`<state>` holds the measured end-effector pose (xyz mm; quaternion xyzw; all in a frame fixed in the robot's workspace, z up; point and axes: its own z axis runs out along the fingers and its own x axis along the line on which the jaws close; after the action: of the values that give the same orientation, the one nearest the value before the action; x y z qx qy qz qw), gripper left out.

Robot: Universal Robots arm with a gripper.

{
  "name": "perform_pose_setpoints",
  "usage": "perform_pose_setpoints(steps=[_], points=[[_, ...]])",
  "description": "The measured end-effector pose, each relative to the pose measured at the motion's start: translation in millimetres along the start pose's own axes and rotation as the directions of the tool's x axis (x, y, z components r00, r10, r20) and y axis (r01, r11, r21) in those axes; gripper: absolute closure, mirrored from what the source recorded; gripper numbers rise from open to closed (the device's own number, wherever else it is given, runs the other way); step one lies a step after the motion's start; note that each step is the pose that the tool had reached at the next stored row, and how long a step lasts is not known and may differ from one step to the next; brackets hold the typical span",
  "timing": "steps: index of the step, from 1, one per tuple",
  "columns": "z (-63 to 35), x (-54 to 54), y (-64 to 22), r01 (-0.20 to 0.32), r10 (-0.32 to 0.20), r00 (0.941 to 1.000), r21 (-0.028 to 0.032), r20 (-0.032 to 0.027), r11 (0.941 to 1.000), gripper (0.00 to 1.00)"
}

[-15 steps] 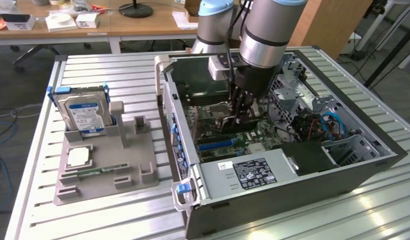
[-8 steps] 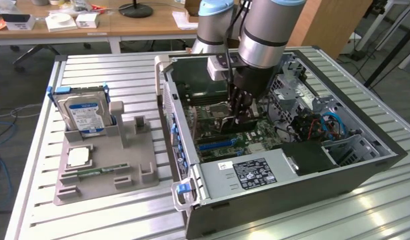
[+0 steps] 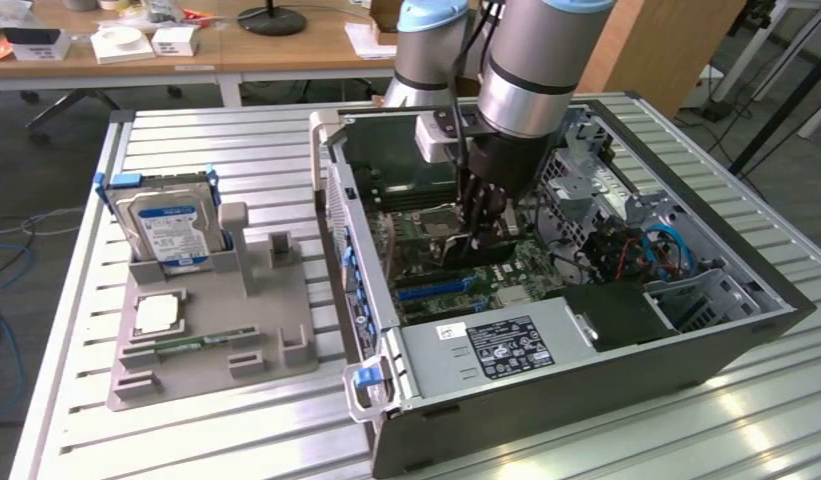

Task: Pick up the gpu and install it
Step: 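Insert the gpu into the slot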

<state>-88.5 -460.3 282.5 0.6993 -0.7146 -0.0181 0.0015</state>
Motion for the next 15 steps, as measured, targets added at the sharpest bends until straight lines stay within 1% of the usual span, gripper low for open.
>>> perform_pose_setpoints(steps=[7, 11, 15], points=[[4.4, 0.1, 0.3, 0.0, 0.0, 1.0, 0.0003, 0.0, 1.0, 0.73], [5.0, 0.1, 0.3, 0.0, 0.0, 1.0, 0.0003, -0.0002, 1.0, 0.73], [5.2, 0.1, 2.5, 0.0, 0.0, 1.0, 0.0026, 0.0006, 1.0, 0.73]])
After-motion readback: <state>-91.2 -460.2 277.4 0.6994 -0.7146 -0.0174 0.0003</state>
